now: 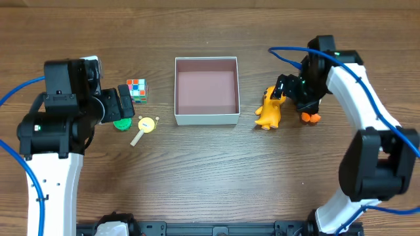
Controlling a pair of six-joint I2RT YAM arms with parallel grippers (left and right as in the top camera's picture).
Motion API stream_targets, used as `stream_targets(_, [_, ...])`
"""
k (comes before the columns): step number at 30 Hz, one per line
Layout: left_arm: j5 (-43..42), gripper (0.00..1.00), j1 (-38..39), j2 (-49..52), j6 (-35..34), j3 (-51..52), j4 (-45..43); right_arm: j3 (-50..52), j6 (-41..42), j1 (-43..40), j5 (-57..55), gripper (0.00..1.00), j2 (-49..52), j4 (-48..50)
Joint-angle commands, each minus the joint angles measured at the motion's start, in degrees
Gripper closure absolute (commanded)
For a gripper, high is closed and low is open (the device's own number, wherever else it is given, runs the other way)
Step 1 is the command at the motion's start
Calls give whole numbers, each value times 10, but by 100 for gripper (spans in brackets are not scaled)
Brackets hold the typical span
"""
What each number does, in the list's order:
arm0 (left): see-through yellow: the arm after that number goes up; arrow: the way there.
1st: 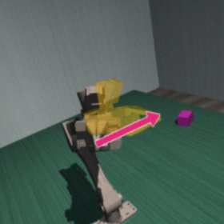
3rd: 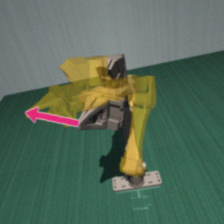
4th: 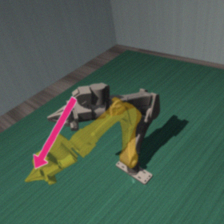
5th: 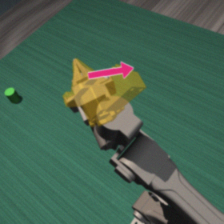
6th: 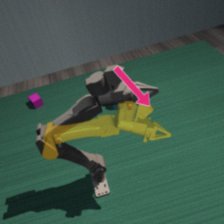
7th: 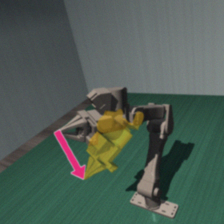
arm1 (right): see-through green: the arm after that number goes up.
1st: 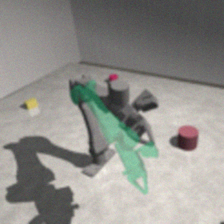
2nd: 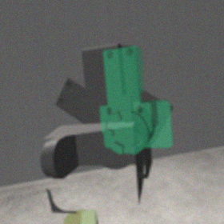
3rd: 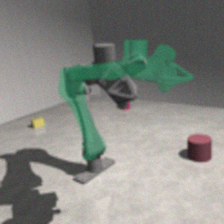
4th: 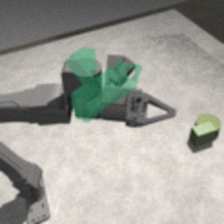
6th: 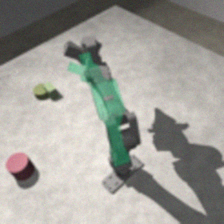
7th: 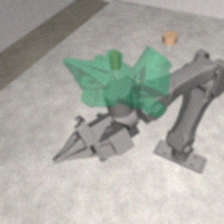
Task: Pack container
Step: 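Move the right gripper to the orange dinosaur and grasp it, then carry the orange dinosaur into the white box and release it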
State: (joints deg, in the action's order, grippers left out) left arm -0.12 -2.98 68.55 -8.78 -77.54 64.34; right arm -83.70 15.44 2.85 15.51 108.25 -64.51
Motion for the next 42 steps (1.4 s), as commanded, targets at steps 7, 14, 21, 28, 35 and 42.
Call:
stream_targets(7, [9,0,3,27,11,-14,0,100,88,78,-71,17,13,125])
stream_targets(14, [9,0,3,32,11,-14,0,98,104,80,-128,60,7,101])
stream_targets(21, [9,0,3,33,11,-14,0,-48,103,107,-159,77,-79,-41])
stream_targets(28, [9,0,3,33,11,-14,0,-97,103,227,-120,77,-155,24])
stream_targets(35, [9,0,3,33,11,-14,0,-96,99,327,-120,71,-65,188])
stream_targets(42, [9,0,3,33,11,-14,0,-96,103,339,-64,69,60,229])
